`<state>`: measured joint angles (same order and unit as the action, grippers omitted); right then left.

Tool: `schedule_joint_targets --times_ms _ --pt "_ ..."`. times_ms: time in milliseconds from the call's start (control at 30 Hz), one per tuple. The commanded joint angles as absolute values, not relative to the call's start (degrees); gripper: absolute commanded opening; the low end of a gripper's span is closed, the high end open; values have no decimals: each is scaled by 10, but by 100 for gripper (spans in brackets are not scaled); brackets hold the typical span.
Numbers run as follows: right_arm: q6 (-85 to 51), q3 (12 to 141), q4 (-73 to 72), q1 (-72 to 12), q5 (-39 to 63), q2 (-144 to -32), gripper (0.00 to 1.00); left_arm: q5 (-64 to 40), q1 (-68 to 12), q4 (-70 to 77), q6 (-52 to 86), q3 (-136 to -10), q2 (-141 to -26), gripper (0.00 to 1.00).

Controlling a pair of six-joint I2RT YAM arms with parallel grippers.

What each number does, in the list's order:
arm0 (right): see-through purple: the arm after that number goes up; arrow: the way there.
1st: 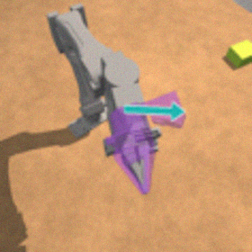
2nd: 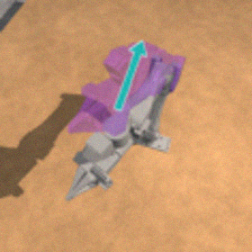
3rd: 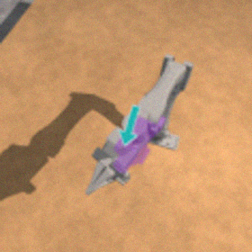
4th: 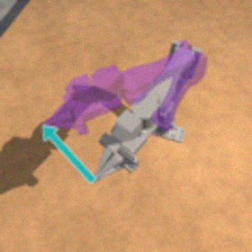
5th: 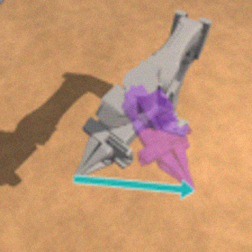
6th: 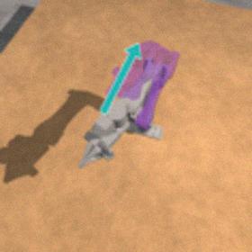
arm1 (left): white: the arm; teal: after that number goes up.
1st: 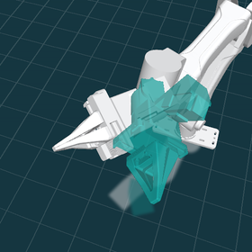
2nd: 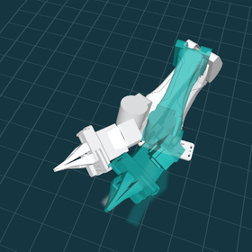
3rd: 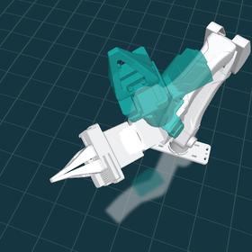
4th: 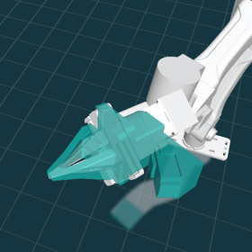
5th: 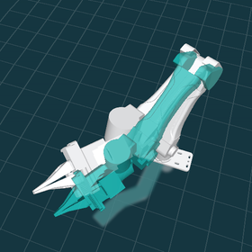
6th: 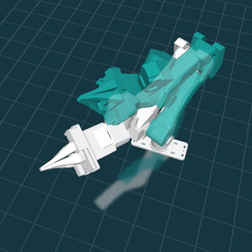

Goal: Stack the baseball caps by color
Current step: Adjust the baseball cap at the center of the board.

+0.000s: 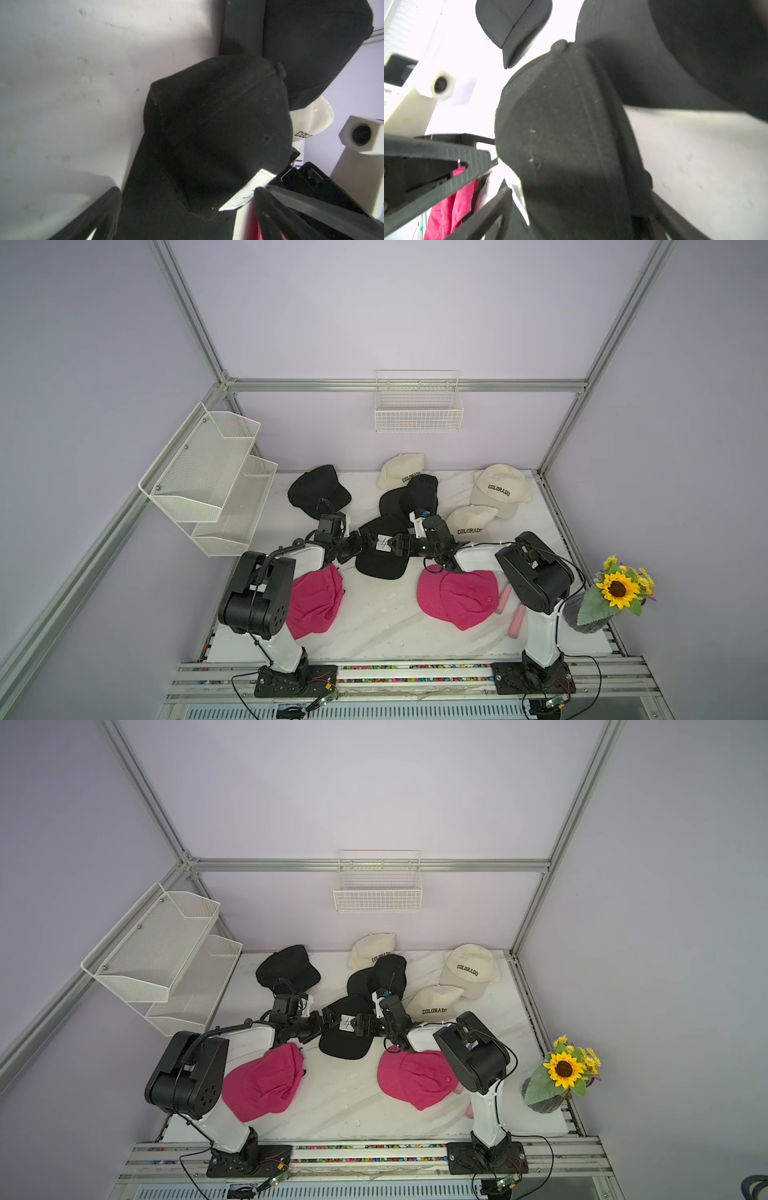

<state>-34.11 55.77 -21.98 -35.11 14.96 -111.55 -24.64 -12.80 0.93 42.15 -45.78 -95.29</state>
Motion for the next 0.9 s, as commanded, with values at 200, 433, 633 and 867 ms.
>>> schedule_joint_targets --times_ms 200,433,633,867 --pt "-362 520 -198 -357 133 -1100 96 -225 -186 -23 502 -439 -935 100" --pt "-351 537 -191 -356 108 -1102 97 -189 -187 -41 505 -435 -916 100" --pt "-364 520 -199 -352 63 -1067 97 -162 -186 -54 484 -441 -902 100" --pt "-401 491 -255 -314 61 -986 97 -154 -178 -70 467 -460 -900 100"
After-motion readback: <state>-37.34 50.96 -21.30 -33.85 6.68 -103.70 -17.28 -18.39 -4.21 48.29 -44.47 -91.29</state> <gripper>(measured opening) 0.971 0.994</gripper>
